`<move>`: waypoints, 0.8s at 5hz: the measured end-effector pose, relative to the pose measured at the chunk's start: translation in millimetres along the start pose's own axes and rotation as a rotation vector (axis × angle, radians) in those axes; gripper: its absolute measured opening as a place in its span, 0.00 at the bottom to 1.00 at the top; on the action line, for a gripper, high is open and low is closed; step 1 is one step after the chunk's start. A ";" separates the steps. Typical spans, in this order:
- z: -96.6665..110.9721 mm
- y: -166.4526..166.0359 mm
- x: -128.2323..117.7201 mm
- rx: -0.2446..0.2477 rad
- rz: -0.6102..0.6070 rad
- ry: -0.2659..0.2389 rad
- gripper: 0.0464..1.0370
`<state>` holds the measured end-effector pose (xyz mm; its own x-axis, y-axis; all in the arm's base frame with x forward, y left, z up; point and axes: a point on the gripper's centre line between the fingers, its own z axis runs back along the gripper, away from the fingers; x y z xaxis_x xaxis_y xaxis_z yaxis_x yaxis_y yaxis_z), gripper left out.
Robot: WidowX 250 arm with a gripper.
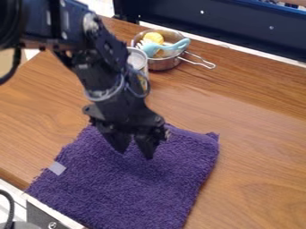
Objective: Move the violet cloth to the bottom center of the table
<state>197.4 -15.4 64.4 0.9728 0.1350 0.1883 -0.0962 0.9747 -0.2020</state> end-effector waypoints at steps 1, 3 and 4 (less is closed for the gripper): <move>9.6 -10.4 9.3 0.001 -0.007 -0.033 0.95; 11.0 -37.0 34.1 0.048 -0.051 -0.090 0.96; 11.6 -52.4 55.5 0.093 -0.130 -0.138 0.96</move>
